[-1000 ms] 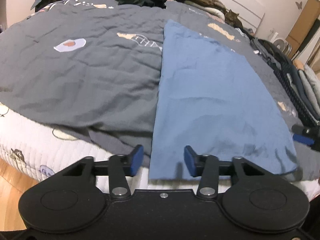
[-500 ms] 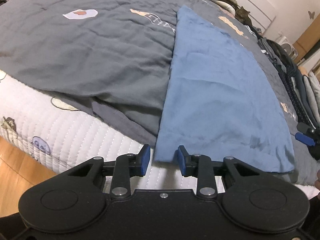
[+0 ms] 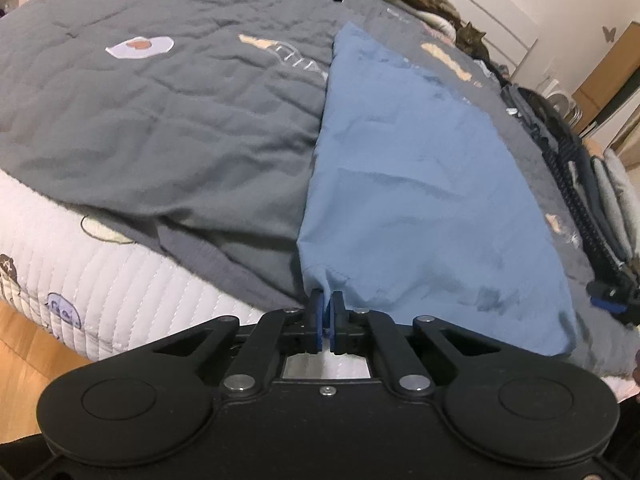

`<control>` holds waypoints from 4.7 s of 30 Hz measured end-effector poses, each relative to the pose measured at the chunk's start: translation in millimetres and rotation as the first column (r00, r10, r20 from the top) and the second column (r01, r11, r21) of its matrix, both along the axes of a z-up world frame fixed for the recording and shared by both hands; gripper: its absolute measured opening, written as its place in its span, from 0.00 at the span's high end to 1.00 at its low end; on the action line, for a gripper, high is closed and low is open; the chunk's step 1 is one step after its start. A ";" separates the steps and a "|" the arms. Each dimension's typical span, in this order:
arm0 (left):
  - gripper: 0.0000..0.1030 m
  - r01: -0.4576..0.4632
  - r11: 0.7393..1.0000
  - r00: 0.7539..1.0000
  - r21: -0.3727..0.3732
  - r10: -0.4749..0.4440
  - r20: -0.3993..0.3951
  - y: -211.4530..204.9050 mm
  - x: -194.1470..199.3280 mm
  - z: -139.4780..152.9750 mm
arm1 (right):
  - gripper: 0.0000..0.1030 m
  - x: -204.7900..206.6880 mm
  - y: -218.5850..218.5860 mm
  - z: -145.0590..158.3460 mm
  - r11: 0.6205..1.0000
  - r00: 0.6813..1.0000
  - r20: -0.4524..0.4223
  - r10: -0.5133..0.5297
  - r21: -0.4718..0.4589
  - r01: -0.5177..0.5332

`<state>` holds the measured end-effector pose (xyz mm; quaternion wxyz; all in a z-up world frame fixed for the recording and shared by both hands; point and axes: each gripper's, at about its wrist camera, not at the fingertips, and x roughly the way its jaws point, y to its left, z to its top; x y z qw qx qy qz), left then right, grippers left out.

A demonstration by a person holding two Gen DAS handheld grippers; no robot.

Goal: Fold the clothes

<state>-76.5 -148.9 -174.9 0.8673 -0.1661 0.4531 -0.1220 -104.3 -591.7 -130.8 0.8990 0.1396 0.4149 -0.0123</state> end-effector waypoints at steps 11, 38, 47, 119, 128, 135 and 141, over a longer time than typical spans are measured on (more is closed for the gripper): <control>0.97 -0.018 0.999 0.999 0.030 0.020 -0.044 -4.4 5.4 -4.0 | 0.42 0.7 -35.8 -30.8 0.980 0.982 -0.186 0.026 0.197 0.011; 0.97 -0.086 0.993 0.995 -0.080 0.082 -0.056 7.6 3.9 19.3 | 0.94 -30.8 -64.5 -32.7 0.722 0.998 -0.055 -0.038 0.689 0.065; 0.97 -0.075 0.971 0.997 -0.226 0.074 -0.012 12.7 35.8 54.6 | 0.94 -15.6 -69.5 -14.0 0.570 0.993 0.015 -0.116 0.820 0.054; 0.89 0.168 0.926 0.921 0.338 -0.269 0.280 -69.8 332.4 -6.3 | 0.51 247.2 -24.7 -23.1 0.992 0.980 0.157 -0.122 -0.008 0.125; 0.97 0.167 0.920 0.889 0.354 -0.296 0.349 -72.1 321.8 7.6 | 0.50 249.5 -40.2 -28.8 0.992 0.983 0.135 -0.124 -0.007 0.127; 0.97 0.179 0.879 0.840 0.441 -0.370 0.396 -84.6 307.1 19.3 | 0.50 257.6 -43.8 -31.8 0.993 0.979 0.177 -0.104 -0.037 0.112; 0.97 0.215 0.867 0.842 0.449 -0.398 0.365 -87.6 303.5 17.9 | 0.49 272.4 -37.2 -39.5 0.995 0.985 0.160 -0.068 -0.058 0.078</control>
